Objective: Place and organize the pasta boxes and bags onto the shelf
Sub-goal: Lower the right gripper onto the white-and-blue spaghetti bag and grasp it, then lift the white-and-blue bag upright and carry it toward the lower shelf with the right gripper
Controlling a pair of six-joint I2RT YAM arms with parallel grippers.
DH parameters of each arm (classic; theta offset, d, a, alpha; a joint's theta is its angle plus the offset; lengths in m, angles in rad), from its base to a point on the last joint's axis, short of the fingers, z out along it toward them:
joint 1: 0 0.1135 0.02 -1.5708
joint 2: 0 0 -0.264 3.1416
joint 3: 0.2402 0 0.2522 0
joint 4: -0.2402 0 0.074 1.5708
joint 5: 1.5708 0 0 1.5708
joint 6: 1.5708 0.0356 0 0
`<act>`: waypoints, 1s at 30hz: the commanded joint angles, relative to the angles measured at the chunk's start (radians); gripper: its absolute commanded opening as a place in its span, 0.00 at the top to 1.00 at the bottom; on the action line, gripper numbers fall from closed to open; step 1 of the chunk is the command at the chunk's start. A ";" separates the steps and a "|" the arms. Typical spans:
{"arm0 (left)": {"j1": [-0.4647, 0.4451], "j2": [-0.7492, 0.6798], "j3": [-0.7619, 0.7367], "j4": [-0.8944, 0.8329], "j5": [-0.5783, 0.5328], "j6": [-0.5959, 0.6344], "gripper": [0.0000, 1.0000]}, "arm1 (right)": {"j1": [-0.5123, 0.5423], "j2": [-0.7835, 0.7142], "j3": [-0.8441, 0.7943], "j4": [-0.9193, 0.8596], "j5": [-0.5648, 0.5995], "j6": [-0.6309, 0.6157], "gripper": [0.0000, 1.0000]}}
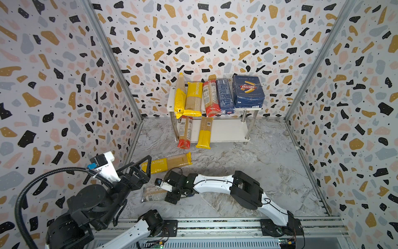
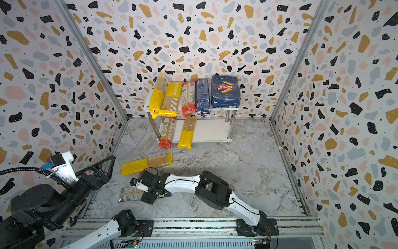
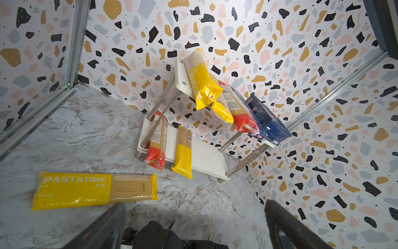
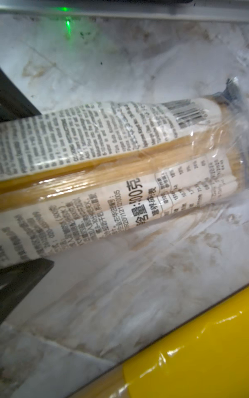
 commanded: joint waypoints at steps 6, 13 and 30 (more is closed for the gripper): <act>-0.008 0.037 -0.044 0.020 -0.025 -0.001 0.00 | -0.039 -0.044 -0.117 -0.057 0.015 0.063 0.77; -0.009 0.056 -0.154 0.063 0.004 0.004 0.00 | -0.170 -0.287 -0.474 0.157 -0.204 0.204 0.96; -0.007 0.163 -0.305 0.207 0.026 0.036 0.00 | -0.411 -0.838 -1.010 0.498 -0.622 0.481 1.00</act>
